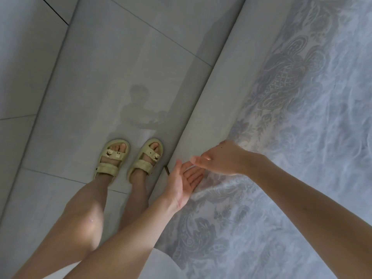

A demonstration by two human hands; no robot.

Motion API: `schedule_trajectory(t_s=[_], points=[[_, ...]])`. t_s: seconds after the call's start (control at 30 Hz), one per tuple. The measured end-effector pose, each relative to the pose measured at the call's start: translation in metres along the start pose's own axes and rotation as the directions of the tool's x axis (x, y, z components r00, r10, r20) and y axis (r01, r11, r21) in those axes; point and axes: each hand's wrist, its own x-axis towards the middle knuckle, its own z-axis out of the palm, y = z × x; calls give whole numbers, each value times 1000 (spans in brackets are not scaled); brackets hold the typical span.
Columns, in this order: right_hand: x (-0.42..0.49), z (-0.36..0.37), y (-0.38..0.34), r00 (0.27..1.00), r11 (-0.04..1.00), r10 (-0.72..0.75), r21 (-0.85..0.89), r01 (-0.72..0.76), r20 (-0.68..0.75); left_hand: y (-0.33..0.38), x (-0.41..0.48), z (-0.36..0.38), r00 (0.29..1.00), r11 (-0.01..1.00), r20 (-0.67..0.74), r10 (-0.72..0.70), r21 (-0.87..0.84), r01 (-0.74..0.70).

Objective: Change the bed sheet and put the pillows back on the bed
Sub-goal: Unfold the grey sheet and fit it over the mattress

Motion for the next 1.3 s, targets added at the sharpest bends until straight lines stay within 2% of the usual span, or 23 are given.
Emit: schedule_trajectory(t_s=[0.07,0.17,0.27,0.37,0.5,0.6,0.63,0.7,0.8,0.93,1.0,1.07,1.13,1.2,1.27,1.3], points=[[2,13,-10,995,1000,23,-17,-21,97,-3,-10,-14,999,985,-29,43,170,-37],[11,35,-11,983,987,64,-159,-36,170,-12,-22,-23,996,913,-71,53,407,-19],[20,38,-13,973,979,139,-172,-108,183,-31,-27,-32,997,861,-75,14,508,26],[29,37,-15,948,963,249,-150,-222,199,-43,-28,-37,999,868,-51,-17,494,40],[27,52,-19,932,927,292,-302,-220,216,-62,-24,-39,995,854,43,-90,518,55],[20,57,-20,937,937,310,-219,-272,163,-82,-24,-37,977,902,84,-197,405,147],[22,56,-21,925,938,331,-170,-301,186,-88,-23,-38,970,917,97,-222,359,174],[31,61,-27,875,928,369,-79,-363,314,-97,-23,-40,966,935,118,-231,301,187],[39,67,-38,801,916,364,-30,-399,476,-100,-23,-49,965,941,156,-210,298,157],[36,61,-41,849,916,264,157,-370,458,-103,-24,-63,956,919,94,-277,315,236],[33,71,-48,843,941,263,66,-331,469,-102,-26,-69,952,909,82,-296,331,254],[29,86,-55,842,946,315,-76,-315,438,-100,-30,-75,957,898,75,-279,372,233],[29,95,-59,857,939,345,-129,-320,383,-97,-39,-82,982,886,18,-190,433,163],[36,99,-59,842,932,363,-136,-337,400,-97,-46,-94,999,876,-42,-6,481,26],[42,108,-63,813,920,392,-197,-340,431,-99,-48,-108,982,837,-74,176,536,-110],[44,113,-65,808,913,405,-230,-336,427,-100,-48,-113,972,821,-78,223,553,-144]])
